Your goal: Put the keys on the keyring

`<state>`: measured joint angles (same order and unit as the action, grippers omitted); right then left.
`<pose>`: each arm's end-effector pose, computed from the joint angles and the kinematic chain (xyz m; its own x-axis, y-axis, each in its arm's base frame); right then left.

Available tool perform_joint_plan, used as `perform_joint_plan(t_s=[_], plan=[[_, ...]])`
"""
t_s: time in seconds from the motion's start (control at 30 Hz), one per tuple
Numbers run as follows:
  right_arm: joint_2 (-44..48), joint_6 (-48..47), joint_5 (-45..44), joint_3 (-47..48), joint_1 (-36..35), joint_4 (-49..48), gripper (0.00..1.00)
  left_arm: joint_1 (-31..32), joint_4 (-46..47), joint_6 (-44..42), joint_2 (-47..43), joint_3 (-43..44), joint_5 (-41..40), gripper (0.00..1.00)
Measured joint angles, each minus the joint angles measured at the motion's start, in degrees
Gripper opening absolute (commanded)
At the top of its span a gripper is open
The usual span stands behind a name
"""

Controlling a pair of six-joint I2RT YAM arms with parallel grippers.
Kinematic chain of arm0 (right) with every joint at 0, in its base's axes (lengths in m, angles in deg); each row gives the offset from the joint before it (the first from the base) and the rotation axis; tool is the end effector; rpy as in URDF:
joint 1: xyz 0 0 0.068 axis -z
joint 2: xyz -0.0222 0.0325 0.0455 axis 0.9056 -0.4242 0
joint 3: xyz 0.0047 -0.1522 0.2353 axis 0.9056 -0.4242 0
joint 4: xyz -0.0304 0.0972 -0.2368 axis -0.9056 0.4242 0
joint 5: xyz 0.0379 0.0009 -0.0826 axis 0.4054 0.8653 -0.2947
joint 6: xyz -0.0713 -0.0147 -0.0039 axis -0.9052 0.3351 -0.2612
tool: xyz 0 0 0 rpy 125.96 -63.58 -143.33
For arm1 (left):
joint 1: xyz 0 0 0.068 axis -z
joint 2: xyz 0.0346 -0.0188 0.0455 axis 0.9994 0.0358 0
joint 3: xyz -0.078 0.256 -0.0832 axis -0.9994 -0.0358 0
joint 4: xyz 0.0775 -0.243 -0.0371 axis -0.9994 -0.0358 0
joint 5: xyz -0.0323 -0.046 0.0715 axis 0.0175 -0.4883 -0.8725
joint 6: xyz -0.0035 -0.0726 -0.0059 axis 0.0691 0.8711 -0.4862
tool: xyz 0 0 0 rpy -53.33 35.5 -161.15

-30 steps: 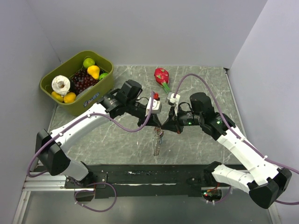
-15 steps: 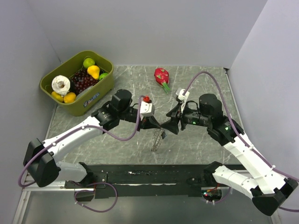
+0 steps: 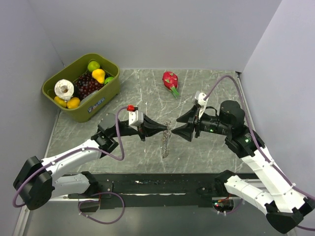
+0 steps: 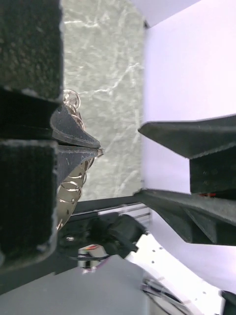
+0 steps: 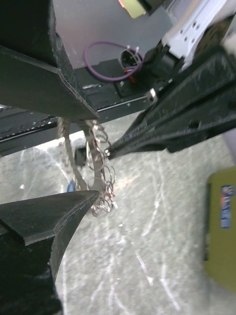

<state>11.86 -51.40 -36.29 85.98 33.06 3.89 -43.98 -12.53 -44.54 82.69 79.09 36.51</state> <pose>0.1348 0.1274 0.3948 -0.1763 -0.1270 -0.9761 -0.9276 0.3533 0.1216 0.1611 -0.2121 0.3339 0.0416 -0.1660 -0.9852 0.9978 0.0581 0.0324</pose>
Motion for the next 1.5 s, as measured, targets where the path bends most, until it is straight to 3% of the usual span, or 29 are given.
perform_joint_plan(t_s=[0.37, 0.47, 0.53, 0.63, 1.27, 1.5], plan=[[1.46, 2.27, 7.17, 0.00, 1.90, -2.95, 0.56, 0.00, 22.12, 8.85, 0.00, -5.73, -1.05, 0.01], [1.20, 2.84, 8.79, 0.00, 1.90, -3.85, 0.49, 0.00, 25.64, 10.12, 0.00, -5.73, -0.59, 0.01], [0.98, 3.15, 9.64, 0.00, 1.92, -4.28, 0.38, 0.00, 27.19, 10.80, 0.04, -5.73, 0.04, 0.01], [0.57, 3.41, 10.58, 0.00, 2.01, -4.52, 0.35, 0.00, 29.99, 12.37, 0.83, -5.73, 1.18, 0.01], [-1.07, 7.65, 16.26, 0.00, 2.08, -9.81, 0.26, 0.00, 31.61, 14.64, 2.86, -5.66, 4.04, 0.01], [-2.58, 7.67, 16.90, -0.39, 1.81, -9.88, 0.31, 0.00, 31.61, 14.67, 2.86, -5.57, 4.13, 0.01]])
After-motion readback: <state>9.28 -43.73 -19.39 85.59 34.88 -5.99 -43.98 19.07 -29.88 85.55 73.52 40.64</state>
